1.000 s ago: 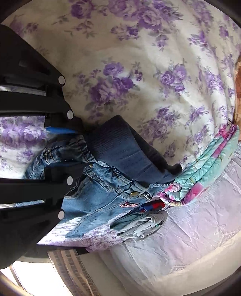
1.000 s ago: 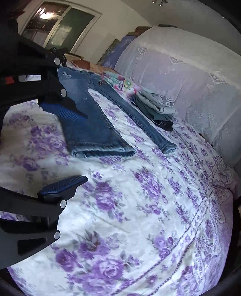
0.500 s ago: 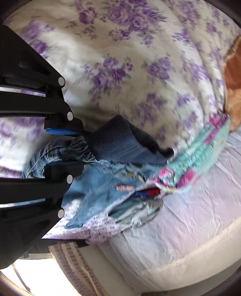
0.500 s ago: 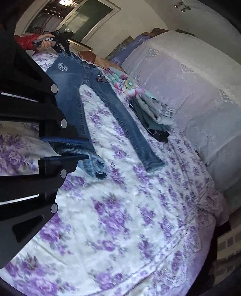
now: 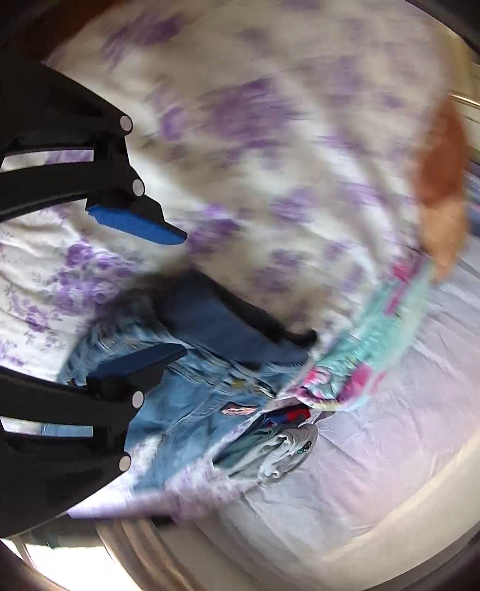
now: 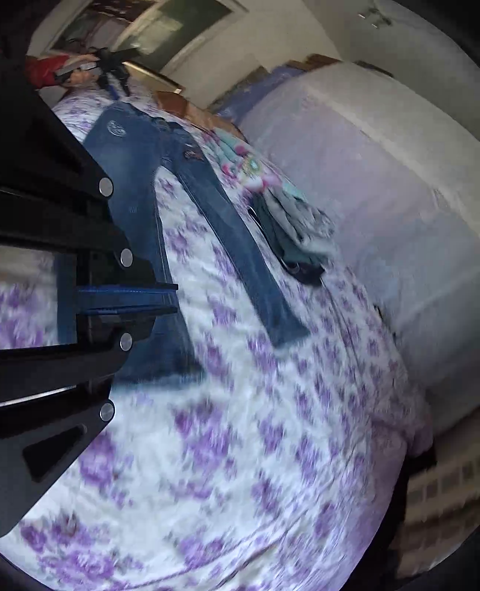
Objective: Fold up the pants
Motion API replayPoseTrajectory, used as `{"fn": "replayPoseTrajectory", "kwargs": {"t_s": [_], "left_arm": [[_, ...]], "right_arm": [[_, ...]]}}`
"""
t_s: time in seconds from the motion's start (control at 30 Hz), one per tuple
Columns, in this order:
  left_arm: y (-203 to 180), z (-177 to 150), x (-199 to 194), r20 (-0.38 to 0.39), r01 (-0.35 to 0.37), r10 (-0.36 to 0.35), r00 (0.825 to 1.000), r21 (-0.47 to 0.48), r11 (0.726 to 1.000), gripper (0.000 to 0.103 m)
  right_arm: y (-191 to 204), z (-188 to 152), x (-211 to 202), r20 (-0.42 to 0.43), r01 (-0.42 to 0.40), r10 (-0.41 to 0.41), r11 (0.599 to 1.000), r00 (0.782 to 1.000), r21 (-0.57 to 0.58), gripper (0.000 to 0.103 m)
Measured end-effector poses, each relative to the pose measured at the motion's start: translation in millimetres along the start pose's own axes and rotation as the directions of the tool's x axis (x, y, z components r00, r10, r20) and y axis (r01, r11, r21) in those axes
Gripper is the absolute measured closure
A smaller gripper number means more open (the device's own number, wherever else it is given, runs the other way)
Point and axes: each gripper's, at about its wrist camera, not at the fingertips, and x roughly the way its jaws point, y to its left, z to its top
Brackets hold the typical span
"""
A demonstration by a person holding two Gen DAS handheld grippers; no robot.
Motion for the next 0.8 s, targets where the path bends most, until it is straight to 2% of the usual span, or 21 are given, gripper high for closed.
{"fn": "replayPoseTrajectory", "kwargs": {"t_s": [0.03, 0.07, 0.1, 0.13, 0.2, 0.27, 0.33, 0.37, 0.4, 0.43, 0.5, 0.57, 0.67, 0.73, 0.8], "left_arm": [[-14, 4, -6, 0.024, 0.003, -0.004, 1.0, 0.044, 0.999, 0.049], [-33, 7, -9, 0.042, 0.015, -0.019, 0.999, 0.093, 0.996, 0.048], [-45, 10, -9, 0.048, 0.025, -0.031, 0.998, 0.124, 0.992, 0.043], [-62, 14, -6, 0.054, 0.032, -0.041, 0.998, 0.156, 0.987, 0.037], [-90, 22, 9, 0.044, 0.029, -0.039, 0.998, 0.207, 0.978, 0.032], [-110, 32, 37, 0.006, 0.028, -0.031, 1.0, 0.246, 0.969, 0.032], [-112, 42, 78, -0.045, -0.018, 0.031, 0.999, 0.253, 0.967, 0.032], [-101, 48, 108, -0.102, -0.068, 0.093, 0.99, 0.223, 0.972, 0.032], [-89, 48, 127, -0.148, -0.092, 0.122, 0.981, 0.196, 0.976, 0.033], [-79, 47, 143, -0.186, -0.093, 0.126, 0.974, 0.177, 0.98, 0.031], [-82, 44, 139, -0.144, -0.098, 0.132, 0.981, 0.221, 0.97, 0.031], [-88, 44, 133, -0.14, -0.112, 0.149, 0.979, 0.241, 0.964, 0.032], [-92, 58, 116, -0.153, 0.021, 0.007, 0.988, 0.179, 0.984, 0.032], [-94, 71, 112, -0.117, -0.007, 0.027, 0.993, 0.174, 0.985, 0.028], [-94, 85, 121, -0.089, -0.09, 0.109, 0.99, 0.199, 0.976, 0.025]], "right_arm": [[22, 0, 16, -0.037, -0.043, 0.042, 0.998, 0.998, -0.041, 0.078], [44, 0, 33, -0.074, -0.087, 0.081, 0.993, 0.994, -0.075, 0.058], [61, -1, 48, -0.102, -0.12, 0.11, 0.987, 0.989, -0.106, 0.051], [83, -5, 66, -0.136, -0.153, 0.133, 0.977, 0.982, -0.15, 0.052], [121, -14, 100, -0.2, -0.195, 0.151, 0.956, 0.968, -0.221, 0.051], [150, -28, 133, -0.289, -0.255, 0.178, 0.932, 0.941, -0.257, 0.049], [160, -44, 158, -0.355, -0.267, 0.162, 0.925, 0.921, -0.271, 0.047], [161, -51, 168, -0.381, -0.26, 0.144, 0.926, 0.914, -0.273, 0.045], [158, -58, 173, -0.394, -0.256, 0.134, 0.926, 0.909, -0.276, 0.044], [157, -60, 173, -0.389, -0.271, 0.149, 0.921, 0.909, -0.281, 0.044], [156, -56, 168, -0.404, -0.275, 0.153, 0.924, 0.902, -0.266, 0.044], [159, -43, 163, -0.384, -0.259, 0.15, 0.933, 0.911, -0.249, 0.04], [172, -20, 163, -0.357, -0.297, 0.194, 0.918, 0.914, -0.262, 0.038], [186, -5, 176, -0.333, -0.304, 0.205, 0.911, 0.92, -0.278, 0.032], [202, 5, 194, -0.324, -0.32, 0.226, 0.906, 0.919, -0.276, 0.027]]}}
